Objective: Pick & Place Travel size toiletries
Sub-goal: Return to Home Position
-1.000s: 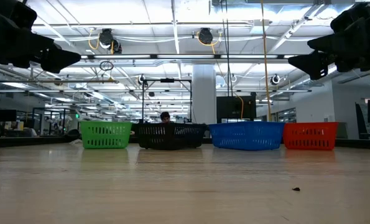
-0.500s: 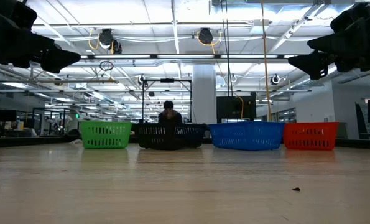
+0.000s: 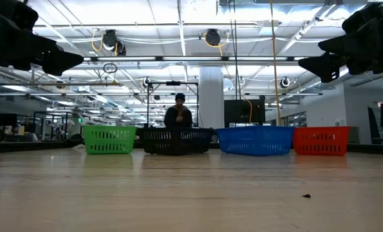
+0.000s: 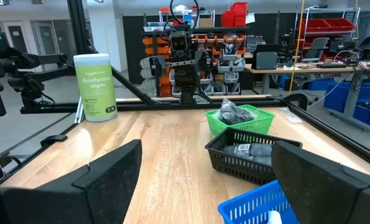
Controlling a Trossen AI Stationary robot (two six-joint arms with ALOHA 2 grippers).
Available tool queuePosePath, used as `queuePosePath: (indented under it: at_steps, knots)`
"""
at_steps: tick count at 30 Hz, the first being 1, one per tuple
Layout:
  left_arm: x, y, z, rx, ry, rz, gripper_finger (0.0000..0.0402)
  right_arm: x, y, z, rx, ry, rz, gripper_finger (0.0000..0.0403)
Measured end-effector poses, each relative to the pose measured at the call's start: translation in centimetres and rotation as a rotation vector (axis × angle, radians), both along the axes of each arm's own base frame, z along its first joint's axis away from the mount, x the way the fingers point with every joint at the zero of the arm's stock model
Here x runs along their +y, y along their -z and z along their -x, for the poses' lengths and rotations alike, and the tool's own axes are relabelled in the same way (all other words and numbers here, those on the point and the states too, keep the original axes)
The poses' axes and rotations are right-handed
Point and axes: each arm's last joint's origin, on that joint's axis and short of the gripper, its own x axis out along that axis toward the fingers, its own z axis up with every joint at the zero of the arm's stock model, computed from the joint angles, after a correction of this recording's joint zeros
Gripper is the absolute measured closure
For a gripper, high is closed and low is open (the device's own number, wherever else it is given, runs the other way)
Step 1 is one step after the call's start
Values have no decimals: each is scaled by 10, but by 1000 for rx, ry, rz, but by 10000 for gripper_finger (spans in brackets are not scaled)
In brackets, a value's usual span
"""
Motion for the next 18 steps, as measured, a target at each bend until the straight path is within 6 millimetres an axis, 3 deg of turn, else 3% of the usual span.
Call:
queuePosePath:
  at_steps: [18]
  knots:
    - [0,0,0,0,0,0,41,0,0,0,-1,0,0,57]
